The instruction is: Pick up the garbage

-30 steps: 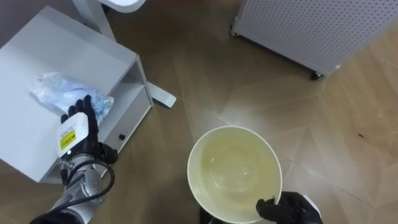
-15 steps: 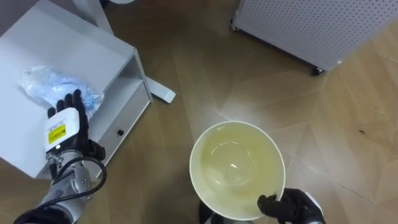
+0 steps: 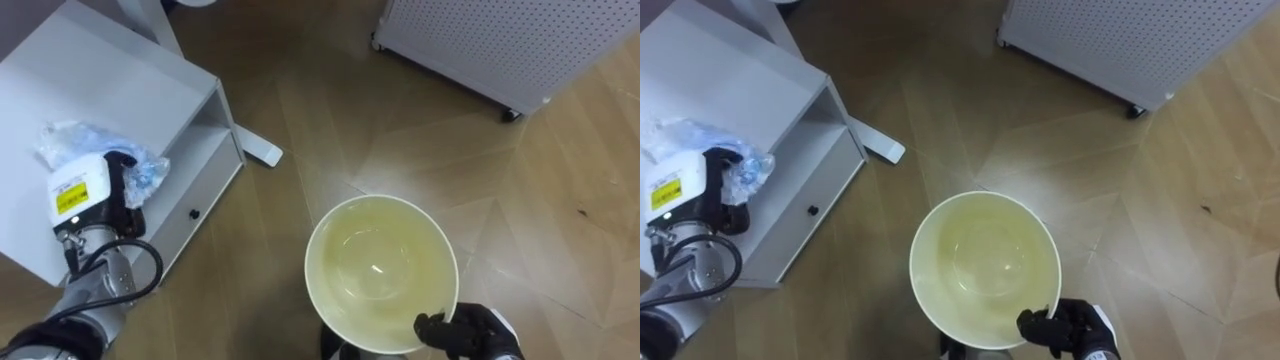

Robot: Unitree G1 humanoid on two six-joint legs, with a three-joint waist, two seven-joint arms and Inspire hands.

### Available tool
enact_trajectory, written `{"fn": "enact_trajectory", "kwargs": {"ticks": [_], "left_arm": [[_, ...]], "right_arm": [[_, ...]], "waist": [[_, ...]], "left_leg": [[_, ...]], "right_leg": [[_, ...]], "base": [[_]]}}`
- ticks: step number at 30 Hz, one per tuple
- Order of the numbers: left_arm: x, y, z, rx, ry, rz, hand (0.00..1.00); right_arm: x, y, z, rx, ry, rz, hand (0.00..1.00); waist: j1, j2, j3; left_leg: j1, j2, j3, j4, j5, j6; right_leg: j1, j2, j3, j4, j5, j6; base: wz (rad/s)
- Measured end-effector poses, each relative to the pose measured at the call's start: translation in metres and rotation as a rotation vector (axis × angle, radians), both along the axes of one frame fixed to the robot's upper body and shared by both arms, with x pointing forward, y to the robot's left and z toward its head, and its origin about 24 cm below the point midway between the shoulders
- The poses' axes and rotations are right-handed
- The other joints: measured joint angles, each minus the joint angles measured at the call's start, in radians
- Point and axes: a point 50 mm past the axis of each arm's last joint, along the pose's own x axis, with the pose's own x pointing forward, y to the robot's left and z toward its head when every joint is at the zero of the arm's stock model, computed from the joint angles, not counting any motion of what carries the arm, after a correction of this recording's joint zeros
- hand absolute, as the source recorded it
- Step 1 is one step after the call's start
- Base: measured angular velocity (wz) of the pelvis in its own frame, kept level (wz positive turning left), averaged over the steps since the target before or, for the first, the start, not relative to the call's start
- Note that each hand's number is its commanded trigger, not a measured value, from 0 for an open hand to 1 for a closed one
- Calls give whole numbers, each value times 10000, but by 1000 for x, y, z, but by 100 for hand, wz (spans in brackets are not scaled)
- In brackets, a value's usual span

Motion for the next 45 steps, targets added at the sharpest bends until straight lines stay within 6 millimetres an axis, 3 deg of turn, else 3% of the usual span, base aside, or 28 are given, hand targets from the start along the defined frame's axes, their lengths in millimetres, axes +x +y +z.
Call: {"fn": "enact_trajectory", "kwargs": {"ticks": [12,16,21,28,34,37,38,39,41,43,45], "left_arm": [[-11,-5,-23,-500,971,-243,100],[-12,-14,-29,-832,943,-538,100],[-15,-38,-42,-2421,666,-960,100],[-15,-79,-46,-4256,256,-2173,100],[-34,-109,-69,-5195,1294,-3509,100],[-54,-123,-93,-5722,2535,-3900,100],[-65,-126,-104,-5845,3184,-4069,100],[-75,-131,-113,-6001,3799,-4257,100],[-88,-141,-124,-6236,4563,-4648,100],[-98,-147,-132,-6380,5203,-4976,100],[-113,-157,-142,-6581,6041,-5360,100]], "right_arm": [[-8,5,-7,186,261,81,100],[-13,8,-12,286,403,75,100],[-20,10,-18,114,519,161,100],[-26,9,-23,7,753,164,100],[-27,15,-24,-151,774,871,100],[-30,21,-27,-118,869,1177,100],[-32,25,-29,-97,972,1350,100],[-35,29,-31,-86,1046,1528,100],[-39,31,-34,-7,1223,1620,100],[-42,34,-36,163,1348,1730,100],[-47,38,-39,343,1496,1779,100]], "waist": [[10,1,5],[28,9,9],[271,24,3],[623,37,-7],[953,58,-39],[1143,42,-84],[1148,31,-212],[1140,-1,-262],[1149,16,-343],[1200,4,-372],[1345,-116,-471]], "left_leg": [[942,-21,82,-198,6,30],[1485,-2,301,-750,192,34],[2144,-10,457,-1514,432,70],[2861,-35,589,-2126,471,71],[3320,-174,843,-2489,506,126],[3497,-208,873,-2660,572,137],[3539,-250,869,-2742,598,133],[3663,-359,849,-2874,677,137],[3783,-389,870,-3024,777,180],[3926,-393,920,-3168,818,205],[4196,-392,1107,-3448,896,249]], "right_leg": [[909,-139,-18,-139,-12,43],[1406,-153,19,-610,117,134],[2004,-103,13,-1298,295,181],[2680,-110,-75,-1807,283,250],[2961,-170,44,-2003,268,347],[3104,-172,80,-2127,291,383],[3128,-190,76,-2168,294,389],[3201,-274,74,-2175,294,390],[3330,-304,80,-2331,338,463],[3449,-287,117,-2453,417,502],[3609,-287,248,-2639,517,539]], "base": [[1],[4],[-1],[1],[-5],[0],[9],[12],[10],[-6],[-15]]}}
